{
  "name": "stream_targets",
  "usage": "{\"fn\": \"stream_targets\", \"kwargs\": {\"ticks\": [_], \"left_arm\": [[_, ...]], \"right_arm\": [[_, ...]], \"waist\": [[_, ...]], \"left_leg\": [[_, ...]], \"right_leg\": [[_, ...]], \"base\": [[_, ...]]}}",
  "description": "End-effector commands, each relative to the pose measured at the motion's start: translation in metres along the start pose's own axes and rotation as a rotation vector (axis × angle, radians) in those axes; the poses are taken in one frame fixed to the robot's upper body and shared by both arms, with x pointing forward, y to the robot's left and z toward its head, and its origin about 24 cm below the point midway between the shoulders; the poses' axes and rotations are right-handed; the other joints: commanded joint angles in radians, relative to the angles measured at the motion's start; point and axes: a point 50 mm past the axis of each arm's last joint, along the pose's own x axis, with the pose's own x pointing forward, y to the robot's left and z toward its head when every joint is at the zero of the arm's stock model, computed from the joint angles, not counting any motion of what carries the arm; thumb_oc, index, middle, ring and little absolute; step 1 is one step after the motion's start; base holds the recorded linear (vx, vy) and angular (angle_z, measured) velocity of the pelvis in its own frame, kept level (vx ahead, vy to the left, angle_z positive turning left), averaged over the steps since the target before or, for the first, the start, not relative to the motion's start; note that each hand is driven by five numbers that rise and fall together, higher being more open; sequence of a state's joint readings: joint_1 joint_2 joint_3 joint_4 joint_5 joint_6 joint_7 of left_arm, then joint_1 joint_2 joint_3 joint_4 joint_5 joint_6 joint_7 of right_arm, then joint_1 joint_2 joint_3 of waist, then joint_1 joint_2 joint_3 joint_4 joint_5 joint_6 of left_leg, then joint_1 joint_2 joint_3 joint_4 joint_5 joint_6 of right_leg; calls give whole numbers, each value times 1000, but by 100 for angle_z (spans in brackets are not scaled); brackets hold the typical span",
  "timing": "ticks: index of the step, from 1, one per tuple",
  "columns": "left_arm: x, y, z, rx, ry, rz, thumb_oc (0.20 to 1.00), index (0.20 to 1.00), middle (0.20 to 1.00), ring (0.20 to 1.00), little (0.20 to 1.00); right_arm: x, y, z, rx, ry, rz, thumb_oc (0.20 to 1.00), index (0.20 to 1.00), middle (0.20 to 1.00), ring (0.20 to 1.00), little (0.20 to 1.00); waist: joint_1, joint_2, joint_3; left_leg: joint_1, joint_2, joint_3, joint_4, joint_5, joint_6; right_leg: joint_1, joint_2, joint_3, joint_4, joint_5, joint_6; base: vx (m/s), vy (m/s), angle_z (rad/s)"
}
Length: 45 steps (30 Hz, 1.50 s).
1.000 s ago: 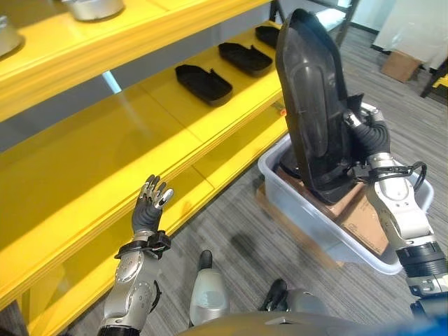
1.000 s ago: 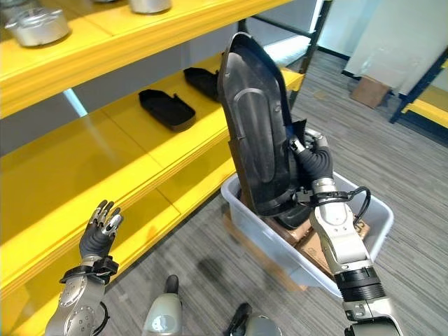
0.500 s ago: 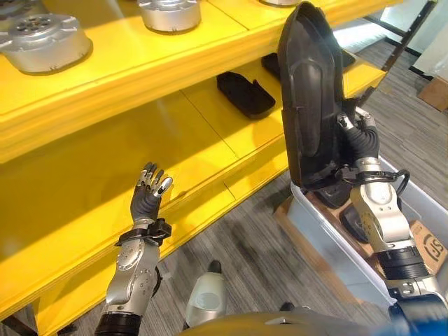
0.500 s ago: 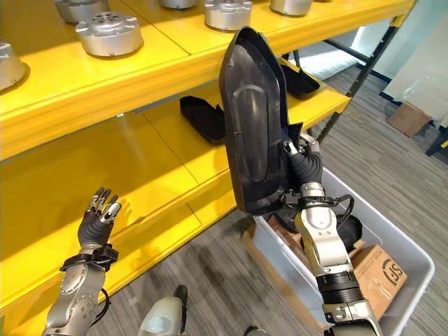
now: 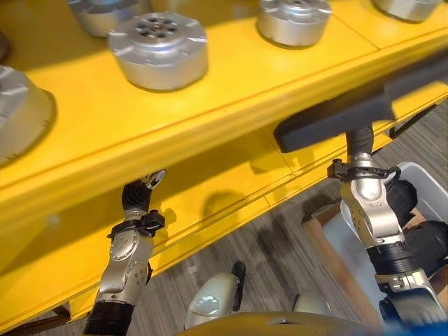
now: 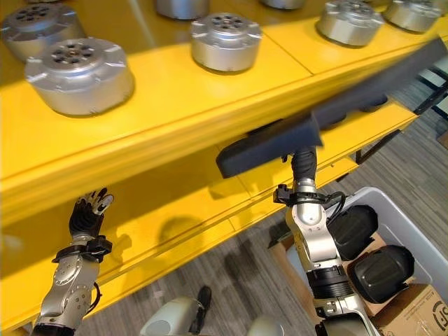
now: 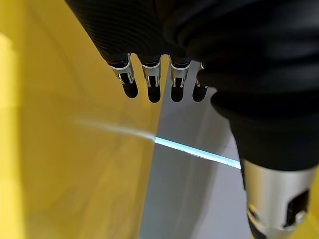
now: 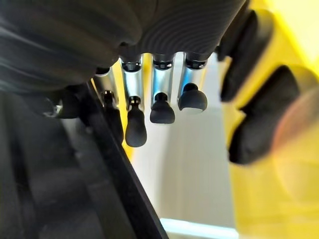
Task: Move parts from the plastic box to the shelf.
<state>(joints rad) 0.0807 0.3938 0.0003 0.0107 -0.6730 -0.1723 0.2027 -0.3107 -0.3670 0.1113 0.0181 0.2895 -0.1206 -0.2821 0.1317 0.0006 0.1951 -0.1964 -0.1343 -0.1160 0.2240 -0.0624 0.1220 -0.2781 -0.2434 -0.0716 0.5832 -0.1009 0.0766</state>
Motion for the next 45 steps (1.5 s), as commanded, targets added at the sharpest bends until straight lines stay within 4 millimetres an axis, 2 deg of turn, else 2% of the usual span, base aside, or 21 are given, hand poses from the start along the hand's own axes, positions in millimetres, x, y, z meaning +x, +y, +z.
{"fn": "stream_targets", "kwargs": {"ticks": [1, 3, 5, 7, 9, 14, 19, 22, 25, 26, 28, 29, 31, 32, 33, 35, 37, 40, 41, 42, 45], "left_arm": [[2, -16, 32, 38, -179, -90, 1000, 1000, 1000, 1000, 1000], [4, -20, 33, 26, -188, -102, 1000, 1000, 1000, 1000, 1000], [3, -20, 29, 22, -172, -105, 1000, 1000, 1000, 1000, 1000], [1, -22, 27, 9, -166, -117, 1000, 1000, 1000, 1000, 1000], [-1, -21, 21, -7, -140, -110, 1000, 1000, 1000, 1000, 1000], [-12, -15, 7, -12, -63, -97, 1000, 1000, 1000, 1000, 1000], [-18, -9, 1, -15, -29, -79, 1000, 1000, 1000, 1000, 1000], [-22, -6, -2, -31, -16, -58, 1000, 1000, 1000, 1000, 1000], [-23, -8, -3, -41, -16, -68, 1000, 1000, 1000, 1000, 1000], [-23, -10, -3, -49, -17, -74, 1000, 1000, 1000, 1000, 1000], [-20, -14, -4, -61, -18, -90, 1000, 1000, 1000, 1000, 1000], [-19, -16, -5, -60, -10, -99, 1000, 1000, 1000, 1000, 1000], [-20, -17, -5, -62, -7, -103, 1000, 1000, 1000, 1000, 1000], [-19, -19, -5, -65, -6, -110, 1000, 1000, 1000, 1000, 1000], [-18, -23, -6, -67, 0, -125, 1000, 1000, 1000, 1000, 1000], [-18, -23, -8, -70, 9, -129, 1000, 1000, 1000, 1000, 1000], [-18, -24, -7, -66, 11, -137, 1000, 1000, 1000, 1000, 1000], [-15, -30, -2, -56, -12, -167, 1000, 1000, 1000, 1000, 1000], [-14, -30, -2, -56, -13, -168, 1000, 1000, 1000, 1000, 1000], [-12, -32, 0, -50, -20, -177, 1000, 1000, 1000, 1000, 1000], [-11, -33, 1, -50, -24, -179, 1000, 1000, 1000, 1000, 1000]], "right_arm": [[25, 8, 40, 4, -186, 52, 200, 200, 200, 200, 200], [24, 10, 39, 25, -181, 61, 200, 200, 200, 200, 200], [21, 11, 36, 37, -164, 72, 200, 200, 200, 200, 200], [16, 6, 29, 43, -135, 65, 200, 200, 200, 200, 200], [12, 4, 24, 61, -113, 65, 200, 200, 200, 200, 200], [-2, -5, 11, 62, -57, 57, 200, 200, 200, 200, 200], [-5, -6, 7, 67, -40, 63, 200, 200, 200, 200, 200], [-4, -3, 7, 74, -40, 84, 200, 200, 200, 200, 200], [0, -3, 11, 63, -58, 103, 200, 200, 200, 200, 200], [0, -5, 13, 48, -64, 100, 200, 200, 200, 200, 200], [3, -6, 15, 31, -76, 99, 200, 200, 200, 200, 200], [4, -4, 13, 39, -64, 97, 200, 200, 200, 200, 200], [4, -3, 12, 48, -59, 93, 200, 200, 200, 200, 200], [4, -4, 11, 52, -53, 90, 200, 200, 200, 200, 200], [5, -6, 13, 43, -64, 74, 200, 200, 200, 200, 200], [5, -9, 14, 32, -68, 71, 200, 200, 200, 200, 200], [6, -6, 15, 28, -69, 71, 200, 200, 200, 200, 200], [7, -5, 14, 57, -67, 50, 200, 200, 200, 200, 200], [7, -5, 14, 58, -68, 49, 200, 200, 200, 200, 200], [9, -1, 12, 83, -54, 47, 200, 200, 200, 200, 200], [9, 2, 12, 101, -53, 47, 200, 200, 200, 200, 200]], "waist": [[-23, -5, 14], [-39, -17, 24], [-37, -32, 27], [-38, -48, 18], [-40, -53, -19], [-49, -49, -70], [-50, -41, -81], [-43, -34, -75], [-38, -32, -49], [-41, -35, -38], [-53, -43, -15], [-57, -46, -14], [-58, -44, -13], [-63, -38, -14], [-77, -22, -13], [-81, -11, -16], [-75, -4, -13], [-57, -5, 18], [-57, -6, 19], [-46, -6, 38], [-41, -7, 48]], "left_leg": [[38, 59, -69, -86, -6, -49], [44, 41, -105, -81, -12, -62], [40, 38, -118, -64, -22, -72], [36, 36, -128, -49, -29, -81], [37, 67, -132, -53, -34, -102], [63, 141, -178, -96, -12, -148], [81, 177, -199, -121, 7, -172], [73, 212, -231, -133, 41, -203], [22, 207, -258, -96, 63, -219], [2, 201, -243, -60, 56, -219], [-9, 234, -165, -7, 40, -209], [8, 281, -164, -10, 48, -210], [18, 302, -163, -20, 56, -214], [22, 330, -161, -35, 72, -217], [20, 381, -116, -75, 110, -219], [40, 392, -95, -94, 97, -224], [49, 374, -107, -89, 72, -226], [0, 285, -107, 38, -13, -222], [-3, 282, -107, 45, -16, -221], [-27, 252, -104, 109, -54, -211], [-51, 239, -101, 158, -81, -205]], "right_leg": [[34, 45, 62, -260, 142, 26], [33, 62, 152, -363, 167, 57], [57, 55, 149, -405, 186, 72], [115, 29, 120, -451, 170, 75], [156, 38, 92, -469, 141, 74], [219, 92, 34, -484, 38, 33], [236, 126, 11, -472, 4, 10], [239, 166, -14, -454, -30, -19], [222, 180, -33, -436, -45, -42], [216, 177, -43, -420, -50, -47], [205, 159, -65, -378, -62, -56], [193, 154, -65, -352, -68, -53], [191, 151, -68, -337, -78, -52], [185, 143, -74, -311, -89, -50], [169, 120, -106, -249, -114, -47], [159, 110, -118, -218, -125, -43], [160, 91, -117, -194, -127, -35], [183, 16, -130, -159, -145, -16], [183, 14, -130, -156, -147, -14], [185, -12, -123, -137, -150, -8], [175, -27, -115, -113, -160, -4]], "base": [[77, -101, 32], [55, -144, 89], [27, -200, 84], [25, -212, 105], [60, -249, 40], [5, -249, 18], [-22, -146, 15], [-77, -199, 18], [-155, -147, 25], [-145, -71, 44], [-119, -8, 48], [-52, 47, 37], [-7, 43, 33], [-8, 123, 34], [-8, 126, 40], [28, 160, 69], [29, 166, 53], [47, 231, 3], [29, 212, 14], [8, 201, 15], [1, 93, 17]]}}
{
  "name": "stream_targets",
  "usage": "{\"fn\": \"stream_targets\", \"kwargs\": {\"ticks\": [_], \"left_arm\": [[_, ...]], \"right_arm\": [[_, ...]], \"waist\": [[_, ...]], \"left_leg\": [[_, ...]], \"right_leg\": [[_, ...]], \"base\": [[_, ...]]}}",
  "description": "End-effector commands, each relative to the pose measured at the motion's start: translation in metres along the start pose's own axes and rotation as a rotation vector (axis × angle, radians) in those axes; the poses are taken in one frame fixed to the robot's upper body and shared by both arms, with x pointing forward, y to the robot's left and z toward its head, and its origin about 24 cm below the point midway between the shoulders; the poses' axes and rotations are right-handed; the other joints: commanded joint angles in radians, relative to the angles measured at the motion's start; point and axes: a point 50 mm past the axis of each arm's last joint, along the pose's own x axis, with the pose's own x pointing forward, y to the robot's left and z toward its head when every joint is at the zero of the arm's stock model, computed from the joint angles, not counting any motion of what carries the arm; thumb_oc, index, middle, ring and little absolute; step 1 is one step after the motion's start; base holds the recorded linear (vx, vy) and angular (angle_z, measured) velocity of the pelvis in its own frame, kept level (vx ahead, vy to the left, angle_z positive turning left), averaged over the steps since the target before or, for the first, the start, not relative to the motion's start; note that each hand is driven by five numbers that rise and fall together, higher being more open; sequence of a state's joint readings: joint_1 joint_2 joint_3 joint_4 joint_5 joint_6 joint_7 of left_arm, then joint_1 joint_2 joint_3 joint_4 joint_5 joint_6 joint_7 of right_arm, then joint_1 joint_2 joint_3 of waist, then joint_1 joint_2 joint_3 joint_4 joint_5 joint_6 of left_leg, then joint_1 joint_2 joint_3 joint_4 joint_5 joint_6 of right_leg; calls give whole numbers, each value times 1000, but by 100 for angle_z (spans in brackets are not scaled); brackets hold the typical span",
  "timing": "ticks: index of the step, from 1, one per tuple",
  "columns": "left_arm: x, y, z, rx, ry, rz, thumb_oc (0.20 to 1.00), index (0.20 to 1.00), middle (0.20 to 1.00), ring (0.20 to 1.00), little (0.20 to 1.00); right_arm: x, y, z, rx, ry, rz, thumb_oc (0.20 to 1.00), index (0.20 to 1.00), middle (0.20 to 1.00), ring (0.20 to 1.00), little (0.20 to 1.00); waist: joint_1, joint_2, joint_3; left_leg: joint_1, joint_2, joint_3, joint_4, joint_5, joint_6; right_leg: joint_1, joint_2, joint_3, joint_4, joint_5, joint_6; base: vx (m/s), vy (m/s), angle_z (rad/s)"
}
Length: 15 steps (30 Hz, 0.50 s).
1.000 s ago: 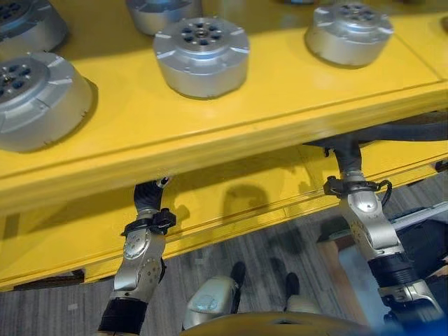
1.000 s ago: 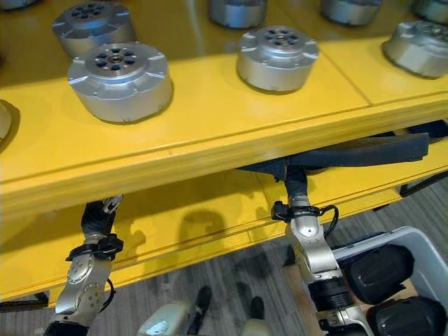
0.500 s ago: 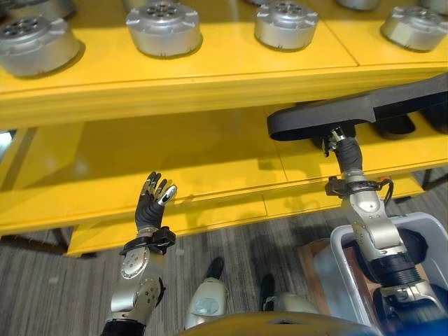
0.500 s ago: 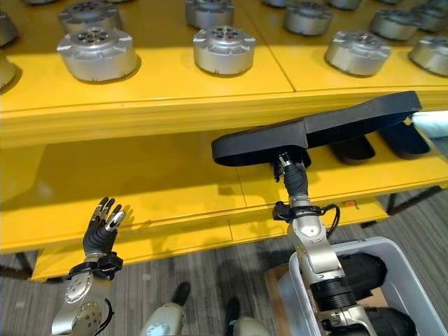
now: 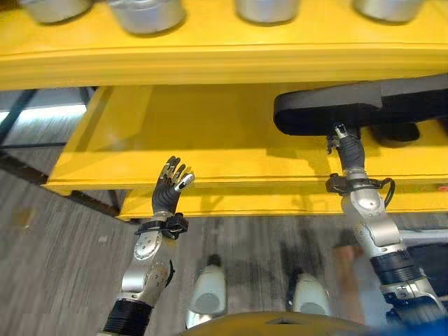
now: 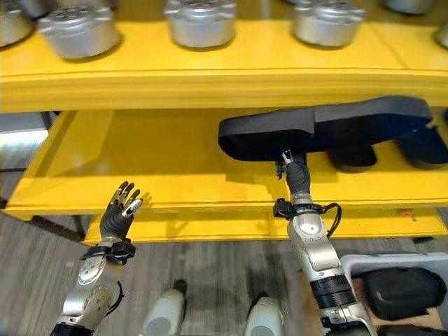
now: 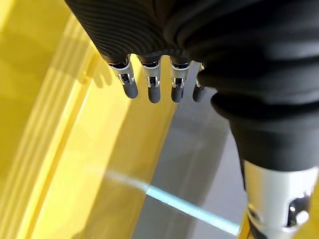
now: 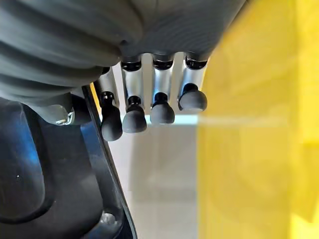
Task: Move parts from the plastic box to the shelf.
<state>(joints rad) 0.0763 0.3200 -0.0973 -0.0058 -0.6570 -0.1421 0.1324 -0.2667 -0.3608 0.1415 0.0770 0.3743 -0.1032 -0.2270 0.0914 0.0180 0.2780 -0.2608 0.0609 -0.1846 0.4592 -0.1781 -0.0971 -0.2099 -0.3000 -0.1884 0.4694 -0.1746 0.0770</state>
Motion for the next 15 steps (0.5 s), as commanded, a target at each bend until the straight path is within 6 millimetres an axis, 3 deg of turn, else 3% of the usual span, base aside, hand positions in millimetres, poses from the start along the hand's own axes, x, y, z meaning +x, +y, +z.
{"fn": "stream_targets", "kwargs": {"ticks": [1, 3, 5, 10, 11, 15], "left_arm": [[-4, 1, 23, 17, -104, -30, 1000, 1000, 1000, 1000, 1000], [1, -2, 30, 19, -138, -29, 1000, 1000, 1000, 1000, 1000], [2, -4, 31, 12, -143, -23, 1000, 1000, 1000, 1000, 1000], [1, -4, 30, 14, -136, -10, 1000, 1000, 1000, 1000, 1000], [1, -5, 30, 24, -135, -8, 1000, 1000, 1000, 1000, 1000], [2, -7, 30, 21, -135, 2, 1000, 1000, 1000, 1000, 1000]], "right_arm": [[17, 2, 42, 36, -198, 12, 200, 200, 200, 200, 200], [23, 16, 35, 90, -157, 29, 200, 200, 200, 200, 200], [24, 20, 28, 96, -125, 30, 200, 200, 200, 200, 200], [20, 22, 16, 110, -73, 17, 200, 200, 200, 200, 200], [17, 27, 4, 149, -20, 15, 200, 200, 200, 200, 200], [14, 34, -10, 168, 47, 19, 200, 200, 200, 200, 200]], "waist": [[0, -24, -35], [27, -21, -4], [39, -23, 8], [45, -23, 17], [49, -20, 29], [52, -18, 47]], "left_leg": [[14, 44, -32, -77, 35, 14], [-67, 11, -20, 104, -61, 44], [-95, -6, -23, 183, -115, 57], [-146, -29, -23, 291, -183, 75], [-170, -37, -26, 355, -220, 85], [-209, -46, -21, 435, -260, 91]], "right_leg": [[107, 30, 2, 1, -86, -4], [44, -5, 50, 112, -126, -7], [27, -13, 65, 169, -166, -15], [-11, -18, 88, 262, -219, -32], [-35, -13, 99, 316, -252, -46], [-78, -10, 109, 388, -289, -59]], "base": [[-4, 100, 12], [-12, 245, 1], [20, 134, -10], [11, 38, -3], [4, 19, -6], [-4, 5, -2]]}}
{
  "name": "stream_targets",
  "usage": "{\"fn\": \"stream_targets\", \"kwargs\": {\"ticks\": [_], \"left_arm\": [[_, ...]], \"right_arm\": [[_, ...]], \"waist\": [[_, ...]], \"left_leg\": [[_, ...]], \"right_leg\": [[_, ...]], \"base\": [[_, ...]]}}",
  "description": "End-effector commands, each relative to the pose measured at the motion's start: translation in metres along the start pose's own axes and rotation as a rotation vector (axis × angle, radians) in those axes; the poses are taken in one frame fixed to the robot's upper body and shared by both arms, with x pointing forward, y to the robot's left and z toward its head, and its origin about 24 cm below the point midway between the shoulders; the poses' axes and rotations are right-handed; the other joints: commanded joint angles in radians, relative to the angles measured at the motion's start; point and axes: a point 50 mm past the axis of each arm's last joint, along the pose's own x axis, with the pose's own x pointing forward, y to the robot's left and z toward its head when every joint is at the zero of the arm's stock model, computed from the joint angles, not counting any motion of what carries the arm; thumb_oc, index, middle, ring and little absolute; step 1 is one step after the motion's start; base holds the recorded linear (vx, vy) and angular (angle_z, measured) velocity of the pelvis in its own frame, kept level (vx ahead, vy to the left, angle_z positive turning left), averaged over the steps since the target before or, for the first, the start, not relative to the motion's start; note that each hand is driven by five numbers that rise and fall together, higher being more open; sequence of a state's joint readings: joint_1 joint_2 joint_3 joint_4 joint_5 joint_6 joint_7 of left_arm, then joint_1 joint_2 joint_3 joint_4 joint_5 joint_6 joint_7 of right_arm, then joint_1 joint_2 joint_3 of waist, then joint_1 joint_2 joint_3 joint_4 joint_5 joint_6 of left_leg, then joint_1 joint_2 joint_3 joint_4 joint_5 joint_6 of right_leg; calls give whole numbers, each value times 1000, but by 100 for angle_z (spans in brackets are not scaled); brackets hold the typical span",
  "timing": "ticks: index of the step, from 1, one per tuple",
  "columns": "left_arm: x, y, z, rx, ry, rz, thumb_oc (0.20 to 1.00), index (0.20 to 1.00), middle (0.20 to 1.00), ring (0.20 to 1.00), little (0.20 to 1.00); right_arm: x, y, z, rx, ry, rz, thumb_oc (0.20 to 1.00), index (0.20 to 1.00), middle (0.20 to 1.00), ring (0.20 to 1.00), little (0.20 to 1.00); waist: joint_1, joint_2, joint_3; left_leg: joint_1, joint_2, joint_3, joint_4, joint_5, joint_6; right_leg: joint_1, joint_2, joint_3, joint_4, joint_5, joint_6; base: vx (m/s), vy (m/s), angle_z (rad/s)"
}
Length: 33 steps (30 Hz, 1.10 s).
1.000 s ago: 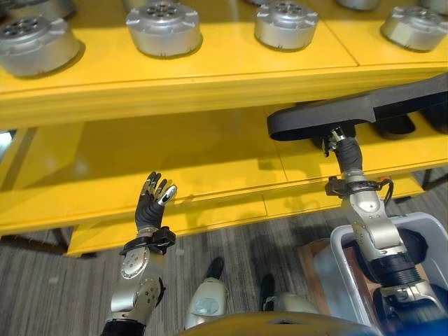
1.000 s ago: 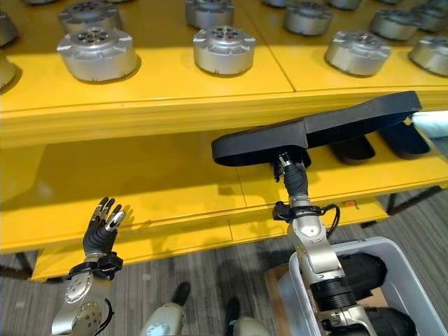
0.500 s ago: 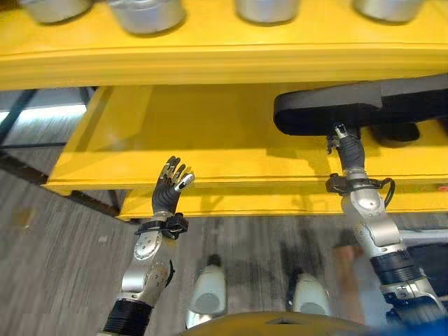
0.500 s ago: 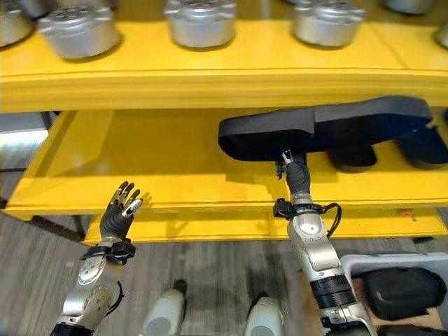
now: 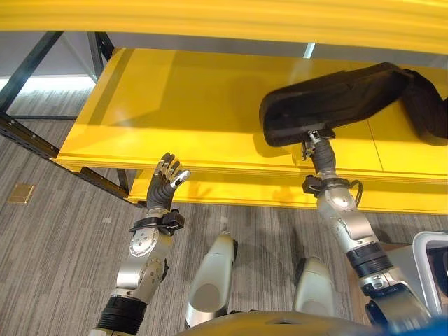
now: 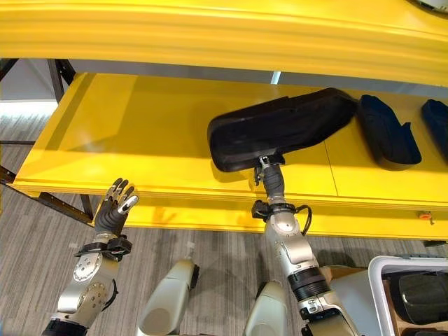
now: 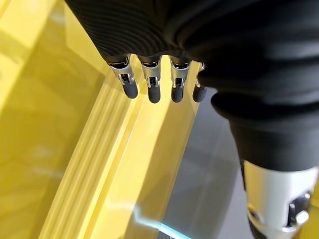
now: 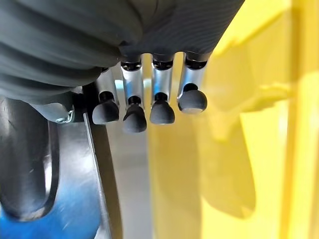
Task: Move parts from the plastic box to the shelf.
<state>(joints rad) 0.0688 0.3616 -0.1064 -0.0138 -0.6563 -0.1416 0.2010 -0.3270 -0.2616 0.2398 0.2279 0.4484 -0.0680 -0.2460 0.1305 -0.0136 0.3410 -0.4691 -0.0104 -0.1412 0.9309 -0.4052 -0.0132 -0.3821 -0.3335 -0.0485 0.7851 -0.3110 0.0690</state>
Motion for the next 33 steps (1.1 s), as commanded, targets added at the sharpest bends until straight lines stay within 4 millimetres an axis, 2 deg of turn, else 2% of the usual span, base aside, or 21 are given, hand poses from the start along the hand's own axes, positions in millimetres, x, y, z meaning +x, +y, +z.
{"fn": "stream_targets", "kwargs": {"ticks": [1, 2, 3, 7, 9, 12, 14, 15, 16, 18, 20, 21, 22, 23, 24, 25, 26, 28, 33], "left_arm": [[-1, -12, 24, -22, -126, -44, 1000, 1000, 1000, 1000, 1000], [0, -13, 23, -22, -125, -43, 1000, 1000, 1000, 1000, 1000], [0, -12, 23, -20, -121, -39, 1000, 1000, 1000, 1000, 1000], [1, -14, 23, -14, -122, -35, 1000, 1000, 1000, 1000, 1000], [1, -14, 24, -12, -129, -36, 1000, 1000, 1000, 1000, 1000], [0, -12, 27, -10, -138, -39, 1000, 1000, 1000, 1000, 1000], [-3, -8, 29, 3, -142, -49, 1000, 1000, 1000, 1000, 1000], [-3, -8, 30, 2, -143, -53, 1000, 1000, 1000, 1000, 1000], [-3, -8, 30, 1, -144, -53, 1000, 1000, 1000, 1000, 1000], [-4, -8, 31, 4, -142, -67, 1000, 1000, 1000, 1000, 1000], [-5, -7, 33, 10, -145, -81, 1000, 1000, 1000, 1000, 1000], [-5, -7, 34, 7, -144, -83, 1000, 1000, 1000, 1000, 1000], [-4, -7, 34, 5, -145, -83, 1000, 1000, 1000, 1000, 1000], [-5, -7, 34, 8, -146, -85, 1000, 1000, 1000, 1000, 1000], [-5, -6, 36, 10, -148, -90, 1000, 1000, 1000, 1000, 1000], [-5, -6, 36, 8, -150, -89, 1000, 1000, 1000, 1000, 1000], [-6, -6, 37, 8, -151, -99, 1000, 1000, 1000, 1000, 1000], [-5, -6, 37, 2, -153, -95, 1000, 1000, 1000, 1000, 1000], [-7, -1, 40, -5, -161, -84, 1000, 1000, 1000, 1000, 1000]], "right_arm": [[8, 1, 26, 55, -130, -8, 200, 200, 200, 200, 200], [8, 2, 23, 63, -117, -8, 200, 200, 200, 200, 200], [7, 3, 19, 67, -99, -10, 200, 200, 200, 200, 200], [9, 3, 10, 39, -59, -16, 200, 200, 200, 200, 200], [14, -1, 15, 5, -71, -27, 200, 200, 200, 200, 200], [24, -19, 34, -106, -129, -70, 200, 200, 200, 200, 200], [38, -59, 75, -268, -229, -188, 200, 200, 200, 200, 200], [40, -67, 87, -294, -258, -213, 200, 200, 200, 200, 200], [40, -67, 87, -295, -259, -213, 200, 200, 200, 200, 200], [43, -85, 109, -356, -301, -266, 200, 200, 200, 200, 200], [46, -105, 146, -443, -370, -330, 200, 200, 200, 200, 200], [47, -109, 157, -462, -391, -346, 200, 200, 200, 200, 200], [47, -109, 157, -463, -392, -346, 200, 200, 200, 200, 200], [48, -113, 169, -481, -413, -364, 200, 200, 200, 200, 200], [51, -119, 190, -512, -446, -395, 200, 200, 200, 200, 200], [51, -118, 191, -513, -448, -393, 200, 200, 200, 200, 200], [54, -123, 212, -551, -471, -420, 200, 200, 200, 200, 200], [56, -125, 220, -565, -475, -430, 200, 200, 200, 200, 200], [61, -133, 259, -745, -450, -471, 200, 200, 200, 200, 200]], "waist": [[14, 13, -17], [13, 14, -12], [14, 13, -9], [7, 16, 4], [9, 17, 5], [9, 12, 2], [12, 11, -2], [12, 10, -1], [12, 12, -1], [10, 10, -1], [6, 6, -3], [5, 6, -3], [4, 7, -2], [3, 6, -3], [5, 5, -5], [3, 7, -3], [9, 4, -5], [6, 5, -3], [8, -6, -8]], "left_leg": [[-3, 25, -64, -36, -34, 7], [-14, 24, -62, -18, -42, 7], [-10, 27, -60, 6, -78, 6], [-38, 26, -55, 51, -99, 5], [-44, 26, -56, 52, -99, 5], [-52, 26, -61, 49, -101, 2], [-59, 32, -63, 40, -99, 2], [-60, 33, -63, 38, -99, 2], [-60, 34, -63, 39, -99, 2], [-62, 37, -62, 34, -98, 2], [-67, 39, -60, 25, -93, 1], [-68, 40, -59, 21, -92, 0], [-68, 40, -59, 21, -92, 0], [-69, 42, -57, 16, -90, 0], [-71, 44, -56, 11, -87, -1], [-72, 44, -56, 11, -86, -1], [-76, 47, -56, 6, -81, -1], [-77, 48, -56, 1, -79, -2], [-86, 48, -53, -9, -72, -6]], "right_leg": [[92, 24, -31, 74, -153, -51], [80, 24, -28, 91, -162, -54], [81, 28, -18, 112, -195, -54], [48, 32, -6, 157, -220, -64], [43, 32, -5, 163, -223, -66], [35, 36, -5, 164, -220, -65], [22, 40, -7, 163, -219, -62], [20, 42, -7, 161, -218, -61], [20, 42, -7, 161, -217, -61], [15, 44, -7, 158, -215, -60], [8, 47, -6, 153, -212, -58], [5, 49, -6, 151, -210, -57], [5, 49, -6, 151, -210, -58], [2, 50, -6, 148, -208, -57], [-1, 51, -7, 145, -203, -55], [-1, 51, -7, 145, -203, -55], [-7, 50, -9, 141, -198, -54], [-8, 50, -11, 138, -196, -53], [-11, 50, -19, 134, -189, -51]], "base": [[0, 0, 0], [47, -18, -1], [0, 0, 0], [-8, -4, -6], [5, -15, -4], [7, -24, -1], [8, -38, -1], [0, 0, 0], [0, 0, 0], [1, -7, -4], [-1, -2, -2], [0, 0, 0], [0, 0, 0], [0, 0, 0], [0, 0, 0], [0, 0, 0], [0, 0, 0], [0, 0, 0], [4, -2, 4]]}}
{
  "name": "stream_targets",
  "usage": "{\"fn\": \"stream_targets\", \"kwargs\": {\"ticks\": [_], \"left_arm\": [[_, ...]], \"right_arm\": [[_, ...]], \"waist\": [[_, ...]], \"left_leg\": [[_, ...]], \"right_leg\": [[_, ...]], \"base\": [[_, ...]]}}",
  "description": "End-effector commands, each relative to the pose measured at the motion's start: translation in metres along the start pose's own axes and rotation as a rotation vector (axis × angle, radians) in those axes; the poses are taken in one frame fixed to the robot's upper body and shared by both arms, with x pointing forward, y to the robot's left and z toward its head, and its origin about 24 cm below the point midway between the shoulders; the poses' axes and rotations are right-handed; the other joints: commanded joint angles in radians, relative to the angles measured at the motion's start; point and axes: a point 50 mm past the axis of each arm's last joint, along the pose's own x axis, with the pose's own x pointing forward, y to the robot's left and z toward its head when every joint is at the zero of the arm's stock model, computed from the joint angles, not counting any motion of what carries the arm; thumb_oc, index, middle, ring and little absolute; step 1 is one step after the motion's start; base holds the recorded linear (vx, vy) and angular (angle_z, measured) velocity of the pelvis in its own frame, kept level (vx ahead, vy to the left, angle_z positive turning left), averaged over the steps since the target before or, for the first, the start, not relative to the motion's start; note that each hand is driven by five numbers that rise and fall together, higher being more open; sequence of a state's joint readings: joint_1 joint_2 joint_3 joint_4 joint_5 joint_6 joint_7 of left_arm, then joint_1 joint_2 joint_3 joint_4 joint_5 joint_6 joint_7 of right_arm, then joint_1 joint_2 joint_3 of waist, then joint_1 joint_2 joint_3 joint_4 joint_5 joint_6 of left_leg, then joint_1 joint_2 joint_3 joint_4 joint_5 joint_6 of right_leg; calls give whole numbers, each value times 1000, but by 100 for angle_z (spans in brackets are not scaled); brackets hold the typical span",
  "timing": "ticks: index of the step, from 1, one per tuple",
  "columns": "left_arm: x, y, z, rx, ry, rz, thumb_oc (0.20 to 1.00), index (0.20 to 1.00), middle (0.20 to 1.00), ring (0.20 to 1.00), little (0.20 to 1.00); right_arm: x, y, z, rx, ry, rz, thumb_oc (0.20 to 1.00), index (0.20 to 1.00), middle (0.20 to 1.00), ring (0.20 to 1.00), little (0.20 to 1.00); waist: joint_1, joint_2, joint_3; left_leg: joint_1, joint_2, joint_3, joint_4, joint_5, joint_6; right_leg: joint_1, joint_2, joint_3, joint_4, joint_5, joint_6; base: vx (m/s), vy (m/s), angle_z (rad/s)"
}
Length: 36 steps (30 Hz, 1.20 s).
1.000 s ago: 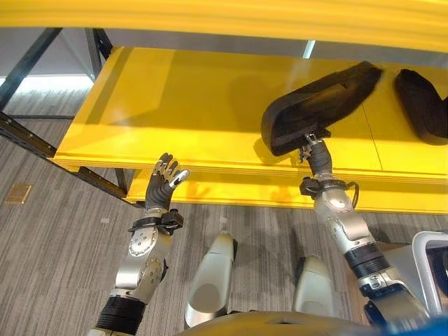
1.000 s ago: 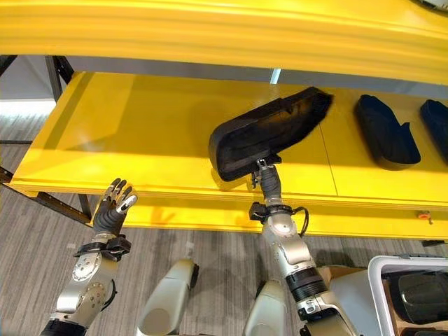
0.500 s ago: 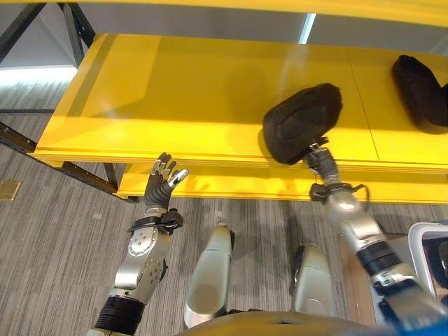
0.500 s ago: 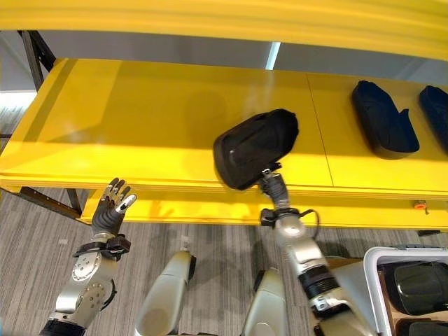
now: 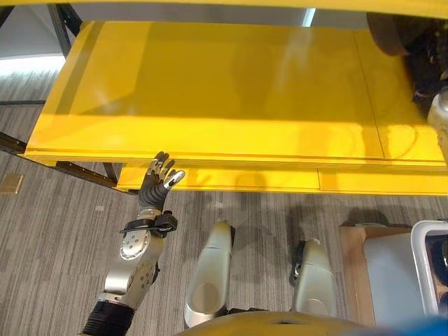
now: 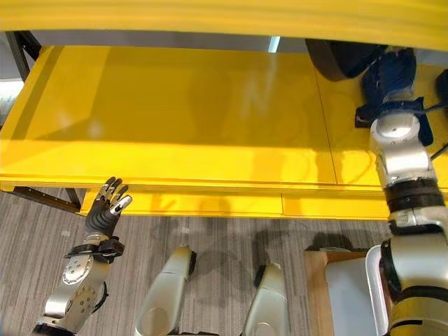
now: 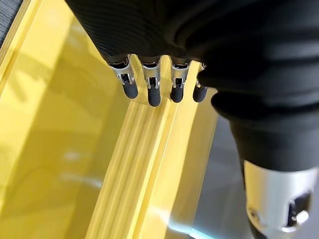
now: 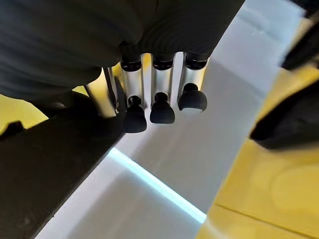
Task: Move parts from the plastic box to the shelf.
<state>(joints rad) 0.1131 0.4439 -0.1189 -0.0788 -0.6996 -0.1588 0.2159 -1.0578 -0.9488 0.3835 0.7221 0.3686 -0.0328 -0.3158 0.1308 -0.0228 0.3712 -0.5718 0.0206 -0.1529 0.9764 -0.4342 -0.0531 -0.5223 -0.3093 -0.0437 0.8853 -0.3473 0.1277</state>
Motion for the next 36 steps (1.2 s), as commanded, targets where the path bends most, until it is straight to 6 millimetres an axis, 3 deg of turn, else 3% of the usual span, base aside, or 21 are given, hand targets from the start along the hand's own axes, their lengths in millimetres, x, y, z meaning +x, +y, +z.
{"fn": "stream_targets", "kwargs": {"ticks": [1, 9, 19, 36], "left_arm": [[0, -6, 29, -34, -147, -62, 1000, 1000, 1000, 1000, 1000], [1, -7, 31, -41, -164, -62, 1000, 1000, 1000, 1000, 1000], [2, -7, 33, -45, -180, -62, 1000, 1000, 1000, 1000, 1000], [7, -14, 38, -57, -216, -75, 1000, 1000, 1000, 1000, 1000]], "right_arm": [[13, -17, 24, -90, -82, -16, 200, 200, 200, 200, 200], [20, -10, 36, -172, -105, 25, 200, 200, 200, 200, 200], [22, -1, 11, -382, 5, 101, 200, 200, 200, 200, 200], [11, 33, -13, -432, 63, 202, 200, 200, 200, 200, 200]], "waist": [[6, -1, -41], [5, -1, -44], [16, 2, -32], [40, 26, -8]], "left_leg": [[14, 18, -40, -60, -41, 32], [8, 19, -43, -66, -37, 29], [-5, 18, -47, -68, -31, 30], [-44, 8, -47, -53, -24, 38]], "right_leg": [[131, 25, -26, 30, -151, -110], [129, 25, -34, 29, -148, -109], [118, 25, -43, 37, -147, -106], [78, 20, -46, 63, -154, -110]], "base": [[10, -8, 5], [3, -1, 1], [0, 0, 0], [-2, -2, 1]]}}
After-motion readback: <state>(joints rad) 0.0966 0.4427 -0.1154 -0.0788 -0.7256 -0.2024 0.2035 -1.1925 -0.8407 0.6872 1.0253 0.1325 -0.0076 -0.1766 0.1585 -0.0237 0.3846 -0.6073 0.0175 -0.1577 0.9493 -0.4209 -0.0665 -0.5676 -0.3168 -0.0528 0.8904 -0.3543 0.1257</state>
